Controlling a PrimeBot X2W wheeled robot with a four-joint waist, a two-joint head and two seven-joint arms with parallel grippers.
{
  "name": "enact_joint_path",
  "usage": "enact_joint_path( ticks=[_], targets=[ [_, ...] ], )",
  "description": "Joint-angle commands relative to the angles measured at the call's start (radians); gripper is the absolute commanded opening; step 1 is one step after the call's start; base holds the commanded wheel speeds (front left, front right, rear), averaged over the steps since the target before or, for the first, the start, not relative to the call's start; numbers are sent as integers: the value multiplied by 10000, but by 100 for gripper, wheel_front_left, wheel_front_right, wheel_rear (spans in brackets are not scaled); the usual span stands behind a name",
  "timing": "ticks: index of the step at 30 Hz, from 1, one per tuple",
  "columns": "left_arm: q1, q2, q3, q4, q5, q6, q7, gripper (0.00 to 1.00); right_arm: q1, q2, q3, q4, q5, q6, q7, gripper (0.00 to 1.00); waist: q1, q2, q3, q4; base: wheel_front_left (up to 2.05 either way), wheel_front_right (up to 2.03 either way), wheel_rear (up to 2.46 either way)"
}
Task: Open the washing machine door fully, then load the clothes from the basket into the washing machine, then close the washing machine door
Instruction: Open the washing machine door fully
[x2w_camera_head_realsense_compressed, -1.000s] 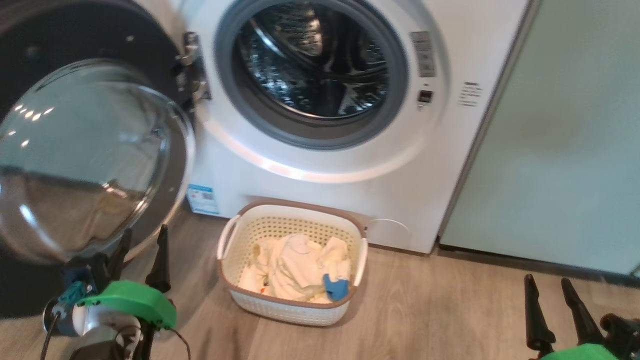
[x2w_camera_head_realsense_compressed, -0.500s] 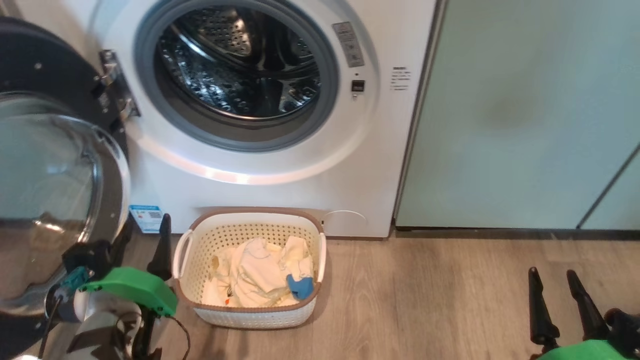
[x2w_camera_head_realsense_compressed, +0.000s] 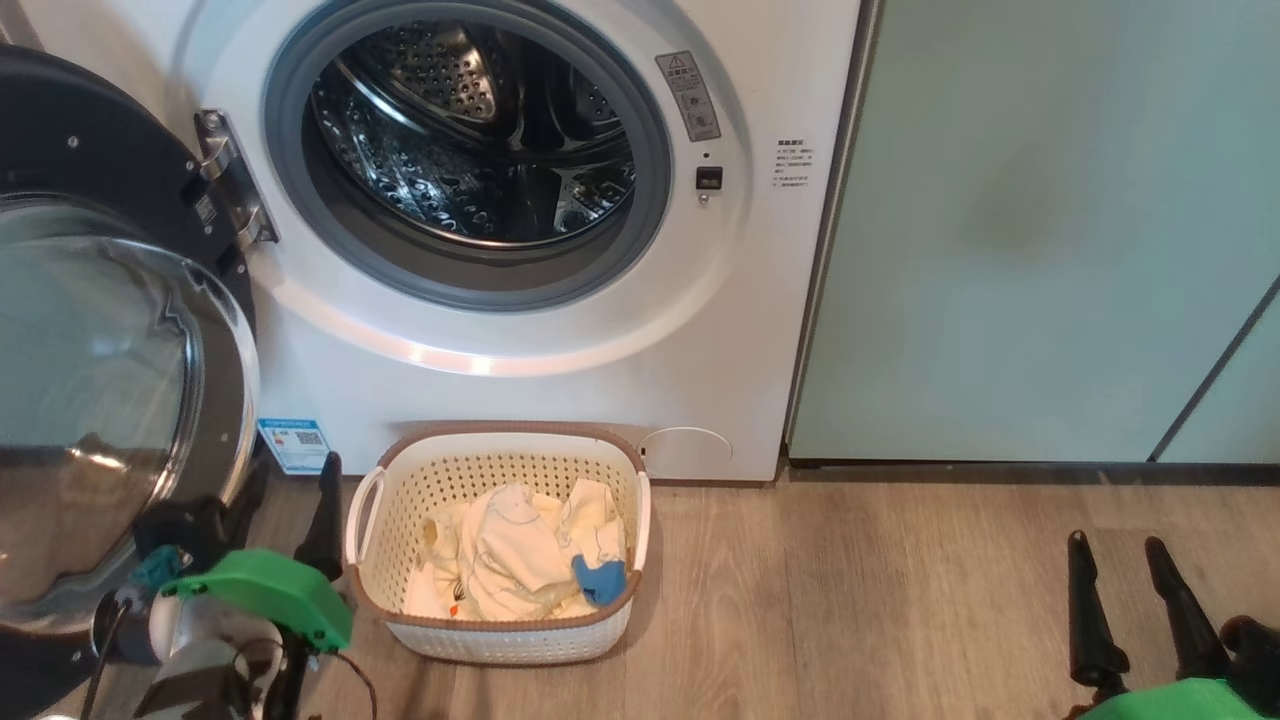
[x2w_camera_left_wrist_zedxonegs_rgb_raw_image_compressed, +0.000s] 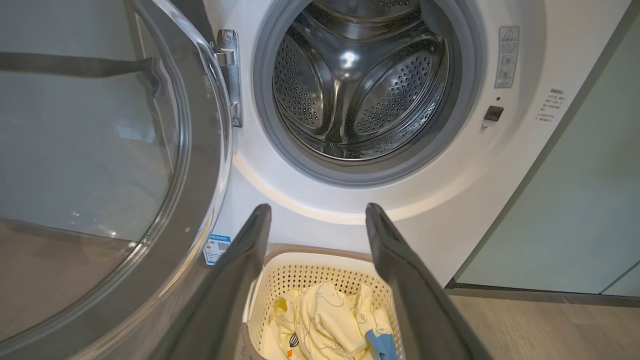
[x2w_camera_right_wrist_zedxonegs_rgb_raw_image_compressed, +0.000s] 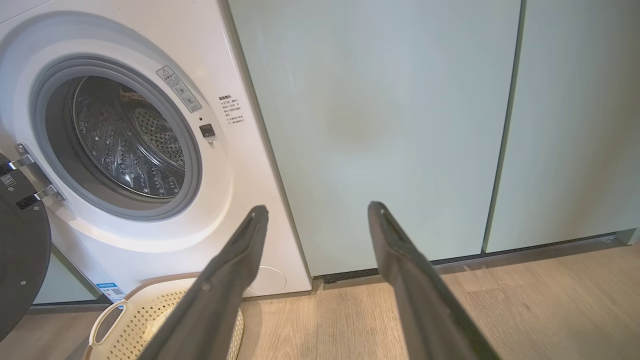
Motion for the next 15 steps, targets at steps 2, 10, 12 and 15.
enact_joint_path(
  ticks=[2,10,12,15],
  targets=[
    [-501,402,224,-191,29,-9,-63,100,-293,-196,141,-303,-67,-27,-97,100,0,-1,-9,30,0,0,0],
    [-593,526,-34,-63,42,-9,-63,100,-261,-172,140,-283,-78,-27,-97,100,0,-1,28,94,0,0,0],
    [-601,557,-89,-45,59,-9,-63,100,-254,-164,137,-273,-79,-27,-97,100,0,-1,36,100,0,0,0],
    [-614,587,-142,-4,82,-9,-63,100,-254,-152,155,-256,-79,-27,-97,100,0,-1,37,93,0,0,0]
  ],
)
